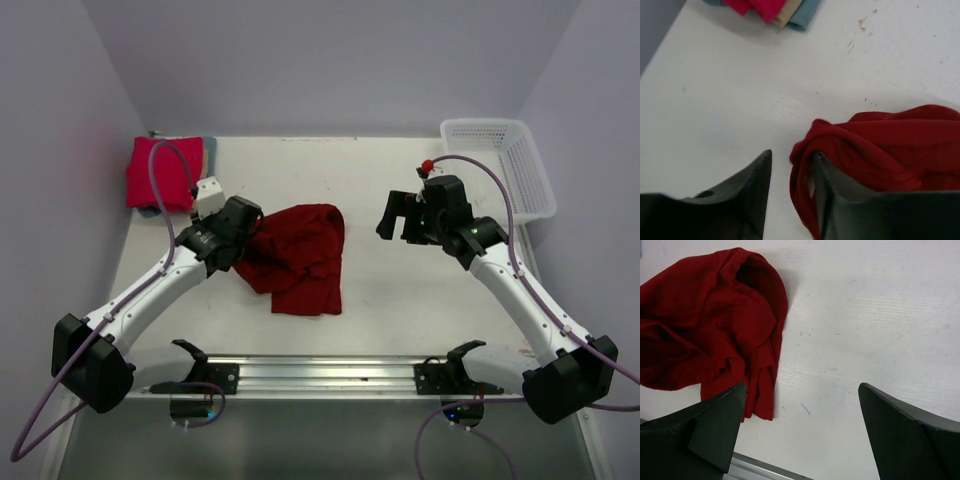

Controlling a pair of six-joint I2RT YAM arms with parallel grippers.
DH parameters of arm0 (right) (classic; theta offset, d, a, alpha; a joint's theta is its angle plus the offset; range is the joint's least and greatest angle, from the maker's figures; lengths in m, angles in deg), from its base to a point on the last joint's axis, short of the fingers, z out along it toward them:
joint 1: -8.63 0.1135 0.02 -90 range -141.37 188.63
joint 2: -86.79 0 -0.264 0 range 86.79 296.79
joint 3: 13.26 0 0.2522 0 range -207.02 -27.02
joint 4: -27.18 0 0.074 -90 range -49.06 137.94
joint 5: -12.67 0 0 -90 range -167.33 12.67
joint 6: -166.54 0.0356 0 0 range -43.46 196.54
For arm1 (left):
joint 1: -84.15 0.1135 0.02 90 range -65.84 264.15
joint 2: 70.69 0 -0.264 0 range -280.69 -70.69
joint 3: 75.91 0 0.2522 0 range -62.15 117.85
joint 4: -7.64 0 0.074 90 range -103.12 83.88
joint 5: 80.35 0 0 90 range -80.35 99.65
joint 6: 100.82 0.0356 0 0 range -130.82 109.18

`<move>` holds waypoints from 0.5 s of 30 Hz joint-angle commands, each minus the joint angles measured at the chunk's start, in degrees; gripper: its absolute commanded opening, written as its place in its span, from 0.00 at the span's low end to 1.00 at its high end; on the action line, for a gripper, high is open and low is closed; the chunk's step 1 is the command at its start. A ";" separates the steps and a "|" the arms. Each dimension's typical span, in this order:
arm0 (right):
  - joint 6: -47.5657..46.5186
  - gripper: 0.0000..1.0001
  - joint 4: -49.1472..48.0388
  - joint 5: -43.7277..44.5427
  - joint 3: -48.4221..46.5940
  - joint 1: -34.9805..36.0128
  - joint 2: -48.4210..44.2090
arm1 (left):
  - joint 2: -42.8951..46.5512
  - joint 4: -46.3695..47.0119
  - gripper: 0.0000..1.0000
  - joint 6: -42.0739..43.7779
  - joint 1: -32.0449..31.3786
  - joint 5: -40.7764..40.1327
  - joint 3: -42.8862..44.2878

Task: Fold and stack the t-shirts
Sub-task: Flatten the tshirt out

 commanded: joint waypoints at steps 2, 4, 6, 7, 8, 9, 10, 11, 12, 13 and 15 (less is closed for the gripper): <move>-1.98 0.99 0.77 -2.04 -1.99 -0.55 0.03 | 3.72 2.86 0.74 -14.31 2.76 0.82 -4.55; -2.42 0.99 1.04 -2.04 -1.90 -0.81 0.21 | 5.92 3.21 0.93 -16.78 2.85 1.17 -5.70; -2.68 0.99 0.95 -2.12 -1.81 -0.99 0.21 | 8.46 4.79 0.96 -15.39 2.77 2.21 -6.23; -2.68 0.99 1.04 -2.21 -1.72 -1.08 0.47 | 9.52 9.23 0.97 -12.60 2.77 3.44 -7.28; -2.68 0.99 1.04 -2.30 -1.81 -1.08 0.65 | 10.49 14.41 0.97 -7.26 2.77 6.06 -8.42; -2.68 0.99 0.95 -2.47 -1.81 -1.16 0.82 | 11.19 19.94 1.00 2.80 2.77 14.01 -9.30; -2.59 0.99 0.69 -2.82 -1.90 -1.08 1.17 | 10.42 24.09 1.00 4.99 2.77 17.13 -8.35; -2.51 0.99 0.60 -3.00 -2.07 -1.16 1.44 | 8.75 24.91 1.00 7.53 2.68 20.73 -7.04; -2.51 0.99 0.60 -3.00 -2.07 -1.16 1.70 | 3.43 21.96 0.99 10.43 2.50 24.68 -5.02; -2.42 0.99 0.51 -3.18 -2.34 -1.16 1.96 | 0.42 20.19 0.99 11.50 1.72 25.24 -0.56; -2.15 0.99 0.25 -3.44 -2.25 -1.16 2.14 | -7.56 17.38 0.98 15.19 -1.00 25.60 2.37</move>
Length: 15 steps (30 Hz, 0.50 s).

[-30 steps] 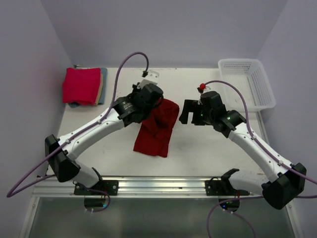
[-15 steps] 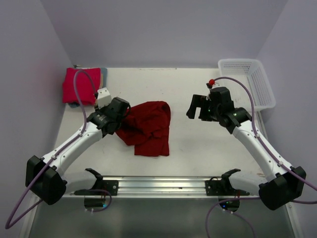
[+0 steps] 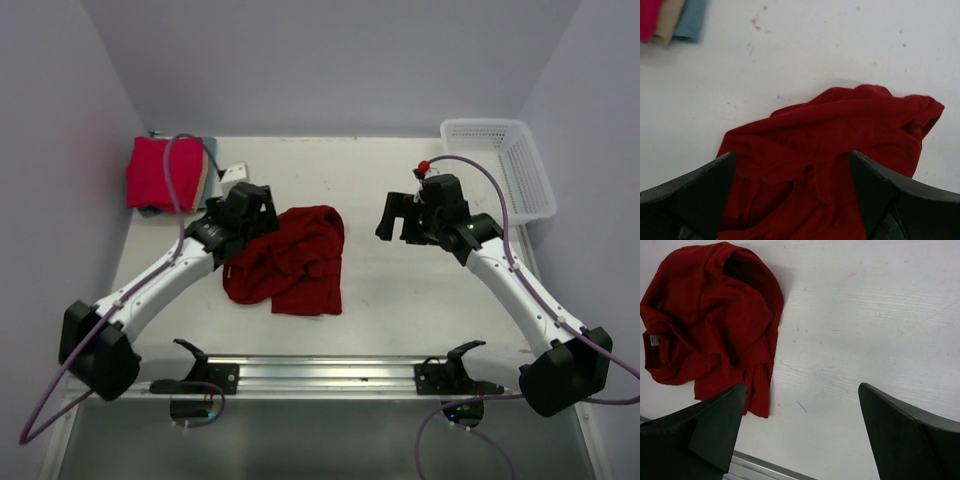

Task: Fold and stack the t-shirts
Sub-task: Flatten the tshirt out

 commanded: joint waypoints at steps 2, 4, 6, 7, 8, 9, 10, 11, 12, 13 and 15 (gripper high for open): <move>-0.65 0.99 0.14 -1.37 -2.42 -0.20 0.50 | -13.56 1.95 0.95 9.96 -8.41 6.63 8.14; -0.82 0.99 0.49 -1.01 -2.60 -0.20 0.33 | -17.17 2.47 0.90 6.90 -12.62 8.11 8.76; -1.00 0.99 0.58 -0.66 -2.86 -0.20 0.15 | -19.80 2.48 0.86 1.91 -14.23 8.29 8.67; -1.00 0.99 1.01 -0.49 -2.95 -0.20 0.15 | -20.42 2.30 0.83 0.39 -15.89 7.51 8.76; -1.26 0.99 1.36 -0.23 -3.48 -0.20 0.06 | -21.21 2.13 0.80 -1.10 -16.95 6.54 8.76; -1.52 0.99 1.46 0.04 -3.48 -0.20 0.06 | -21.48 1.34 0.79 -3.90 -19.31 4.01 8.93; -1.61 0.99 1.98 0.04 -3.65 -0.20 0.06 | -21.75 0.98 0.76 -5.15 -20.46 3.20 9.37; -1.87 0.99 2.07 0.22 -3.92 -0.29 -0.02 | -22.01 0.63 0.75 -6.20 -21.52 2.67 9.64; -1.96 0.99 2.25 0.30 -3.92 -0.29 -0.02 | -22.62 -0.07 0.74 -7.95 -23.18 1.80 9.81; -2.05 0.99 2.42 0.30 -3.92 -0.20 -0.11 | -22.89 -0.33 0.72 -8.75 -23.98 1.35 10.34; -2.05 0.99 2.42 0.39 -4.01 -0.29 -0.20 | -24.47 -0.86 0.71 -10.16 -25.82 1.26 10.69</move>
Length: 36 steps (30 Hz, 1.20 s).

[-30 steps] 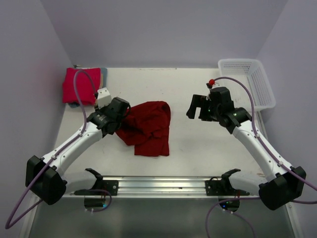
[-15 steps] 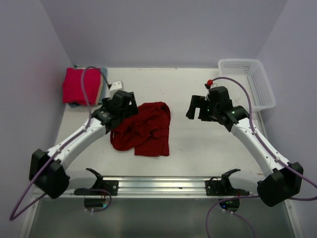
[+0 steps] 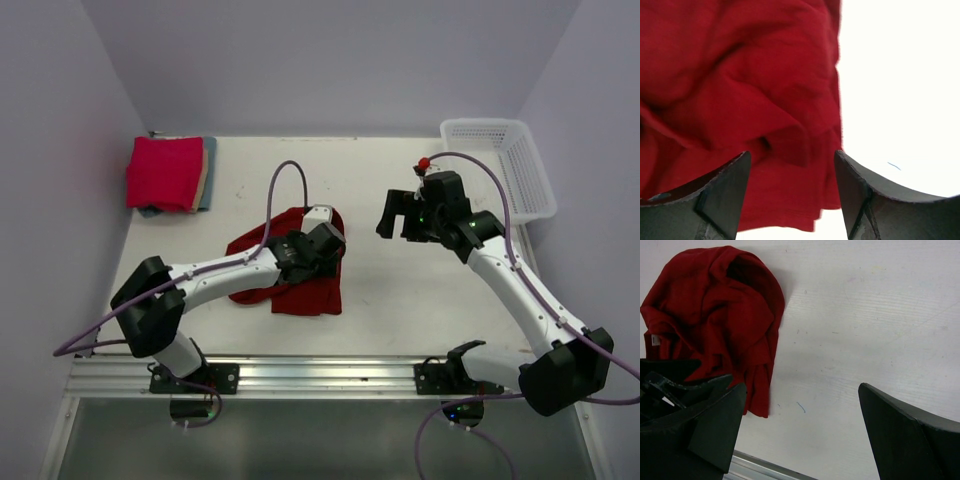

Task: Fold and stack the t-shirts
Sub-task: Flatten the tshirt out

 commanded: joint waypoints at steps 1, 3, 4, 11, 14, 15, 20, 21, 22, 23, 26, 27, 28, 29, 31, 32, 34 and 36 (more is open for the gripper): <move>-1.18 0.99 1.31 0.15 -2.30 -0.23 -0.79 | -2.09 -1.19 0.70 -6.21 -2.71 -3.02 3.22; -1.26 0.99 1.31 -0.02 -2.30 -0.23 -0.88 | -3.76 -1.37 0.69 -7.18 -3.67 -2.94 3.48; -1.18 0.99 1.31 0.06 -2.39 -0.23 -0.88 | -4.03 -1.28 0.68 -7.53 -3.94 -3.02 3.48; -1.70 0.99 1.48 0.33 -2.39 -0.40 -1.05 | -6.04 -1.37 0.66 -8.15 -4.65 -4.95 4.80; -1.97 0.99 1.66 0.33 -2.22 -0.58 -1.14 | -7.28 -1.46 0.66 -8.06 -4.56 -5.75 5.15; -2.06 0.99 1.75 0.33 -2.30 -0.66 -1.14 | -7.54 -1.20 0.65 -8.06 -4.56 -6.44 5.15; -2.14 0.99 1.83 0.42 -2.13 -0.84 -1.32 | -10.00 -0.67 0.63 -7.45 -4.12 -7.59 5.51; -2.14 0.99 1.92 0.42 -2.04 -0.93 -1.32 | -10.18 -0.49 0.62 -7.36 -3.77 -7.42 5.51; -2.14 0.99 2.01 0.42 -2.13 -1.02 -1.32 | -10.27 -0.40 0.62 -7.27 -3.59 -7.42 5.42; -2.23 0.99 1.92 0.50 -1.95 -0.93 -1.40 | -10.36 -0.32 0.62 -7.18 -3.42 -7.50 5.33; -2.14 0.99 2.19 0.59 -1.86 -1.10 -1.49 | -10.01 0.30 0.58 -6.92 -2.71 -7.77 4.80; -2.14 0.99 2.19 0.59 -1.95 -1.10 -1.58 | -9.92 0.30 0.53 -6.92 -2.71 -8.03 4.54; -2.14 0.99 2.19 0.59 -1.86 -1.19 -1.58 | -9.66 0.30 0.51 -6.83 -2.62 -8.12 4.45; -2.23 0.99 2.19 0.59 -1.86 -1.11 -1.67 | -9.48 0.30 0.47 -6.66 -2.62 -8.47 4.45; -2.14 0.99 2.19 0.50 -1.78 -1.10 -1.67 | -9.13 0.13 0.35 -6.57 -2.71 -8.65 4.45; -2.14 0.99 2.19 0.42 -1.78 -1.19 -1.67 | -9.04 0.04 0.32 -6.48 -2.71 -8.82 4.45; -2.06 0.99 2.19 0.15 -1.78 -1.19 -1.67 | -8.86 -0.05 0.20 -6.57 -2.62 -9.09 4.45; -1.88 0.99 2.19 0.06 -1.69 -1.10 -1.67 | -8.51 -0.67 0.07 -6.48 -2.71 -9.61 4.54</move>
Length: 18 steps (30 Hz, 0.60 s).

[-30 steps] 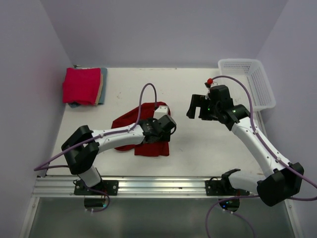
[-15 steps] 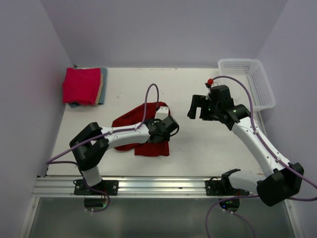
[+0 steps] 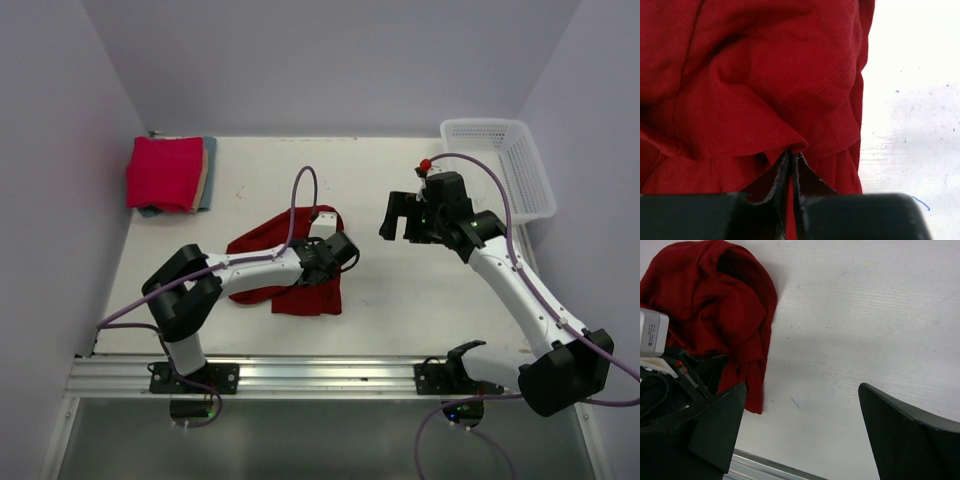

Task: Fold and stack the t-shirts
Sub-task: Flatten the tshirt out

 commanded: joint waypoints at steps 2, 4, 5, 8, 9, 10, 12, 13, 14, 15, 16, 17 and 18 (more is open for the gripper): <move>-0.61 0.99 0.26 -0.07 -1.51 -0.25 -1.49 | 2.75 -0.40 0.00 -0.93 0.15 -3.34 1.04; -0.70 0.99 0.35 -0.07 -1.34 -0.34 -1.58 | 4.06 -1.28 0.00 -0.84 0.15 -4.04 1.74; -0.61 0.99 0.44 -0.24 -1.25 -0.34 -1.67 | 4.76 -2.59 0.00 -0.67 0.15 -4.74 2.70; -0.53 0.99 0.35 -0.77 -0.64 -0.25 -1.67 | 8.63 -5.49 0.00 0.21 0.15 -7.37 5.42; -0.52 0.99 0.26 -0.95 -0.20 -0.25 -1.76 | 9.77 -6.20 0.00 0.65 0.15 -8.08 6.31; -0.35 0.99 0.09 -1.12 0.07 -0.34 -1.76 | 11.87 -6.91 0.00 1.17 0.15 -8.79 7.27; -0.17 0.99 -0.52 -1.91 0.51 -0.34 -1.67 | 13.55 -8.84 0.00 2.84 0.15 -10.90 10.44; 0.26 0.99 -0.88 -3.04 1.12 -0.25 -1.58 | 14.86 -9.54 0.00 3.37 0.15 -11.42 11.58; 0.53 0.99 -1.23 -4.10 1.47 -0.25 -1.49 | 15.40 -10.85 0.00 4.33 0.15 -12.39 13.59; 0.62 0.98 -2.01 -5.07 2.17 -0.25 -1.06 | 15.75 -11.65 0.00 4.61 0.24 -13.01 14.65; 1.05 0.98 -2.37 -6.30 2.53 -0.34 -0.88 | 16.54 -12.44 0.00 4.78 0.24 -13.53 15.45; 1.23 0.98 -2.72 -7.09 2.88 -0.34 -0.62 | 16.98 -13.41 0.00 5.13 0.24 -14.50 16.67; 1.58 0.98 -3.77 -8.06 3.93 -0.34 -0.18 | 17.77 -13.94 0.00 5.22 0.24 -14.94 17.04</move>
